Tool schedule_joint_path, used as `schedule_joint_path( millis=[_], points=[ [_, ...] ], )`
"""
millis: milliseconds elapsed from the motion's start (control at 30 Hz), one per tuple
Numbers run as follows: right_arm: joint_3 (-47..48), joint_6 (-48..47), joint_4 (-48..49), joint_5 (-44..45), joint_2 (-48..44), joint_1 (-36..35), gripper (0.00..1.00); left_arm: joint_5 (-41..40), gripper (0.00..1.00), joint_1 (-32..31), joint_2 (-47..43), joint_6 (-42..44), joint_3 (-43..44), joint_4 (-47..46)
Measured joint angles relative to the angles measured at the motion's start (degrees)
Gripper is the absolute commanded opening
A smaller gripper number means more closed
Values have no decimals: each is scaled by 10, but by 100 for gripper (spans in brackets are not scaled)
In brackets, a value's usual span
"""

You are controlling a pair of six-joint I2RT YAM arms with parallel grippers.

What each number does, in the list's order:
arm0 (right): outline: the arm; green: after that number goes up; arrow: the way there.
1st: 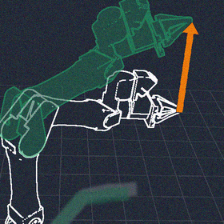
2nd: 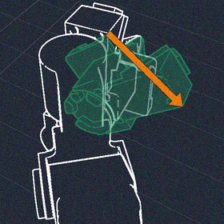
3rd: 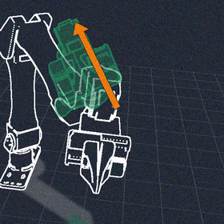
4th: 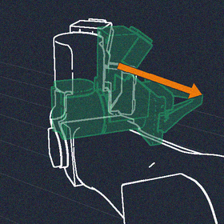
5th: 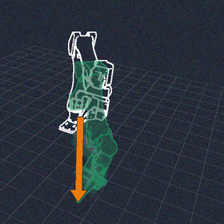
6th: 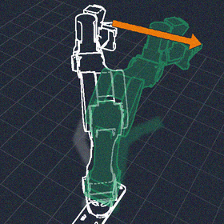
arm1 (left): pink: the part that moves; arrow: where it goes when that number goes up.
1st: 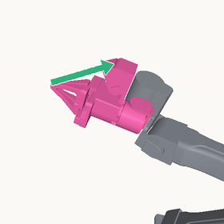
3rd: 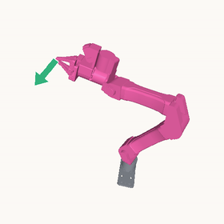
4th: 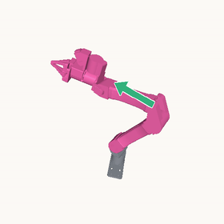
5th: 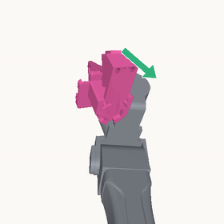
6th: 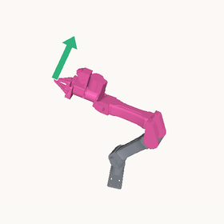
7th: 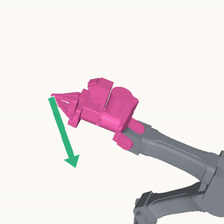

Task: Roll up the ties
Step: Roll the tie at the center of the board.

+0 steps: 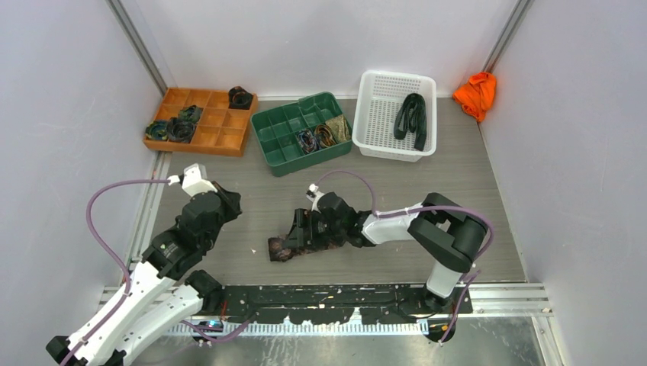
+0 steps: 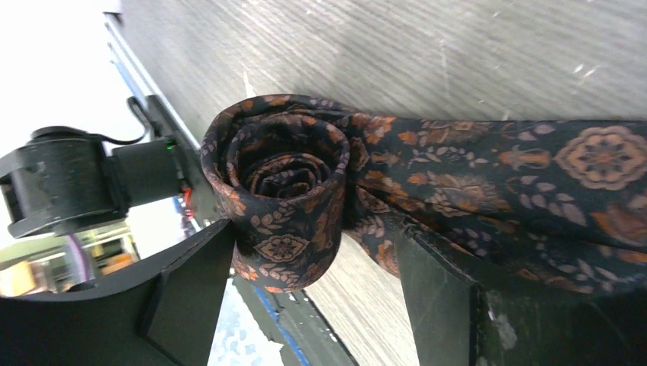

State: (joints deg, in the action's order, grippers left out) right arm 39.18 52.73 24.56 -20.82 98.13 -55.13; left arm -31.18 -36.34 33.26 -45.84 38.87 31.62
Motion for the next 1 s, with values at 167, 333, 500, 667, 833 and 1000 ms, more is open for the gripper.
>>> schedule_joint_path(
  millis=[167,333,500,667,833,1000],
  points=[
    [31,-45,-113,55,-27,-1,81,0,0,0,-3,0,-9,-3],
    [40,-81,-205,117,-63,-2,80,0,0,0,-5,0,-15,-10],
    [76,-122,-307,191,-69,-2,80,2,0,0,-5,0,-17,-15],
    [92,-155,-371,256,-69,-2,78,2,0,0,-2,0,-26,-23],
    [100,-169,-405,299,-67,-2,76,2,0,0,3,-3,-60,-31],
    [99,-167,-439,332,-96,-3,62,1,0,0,22,-15,-111,-39]
  ],
)
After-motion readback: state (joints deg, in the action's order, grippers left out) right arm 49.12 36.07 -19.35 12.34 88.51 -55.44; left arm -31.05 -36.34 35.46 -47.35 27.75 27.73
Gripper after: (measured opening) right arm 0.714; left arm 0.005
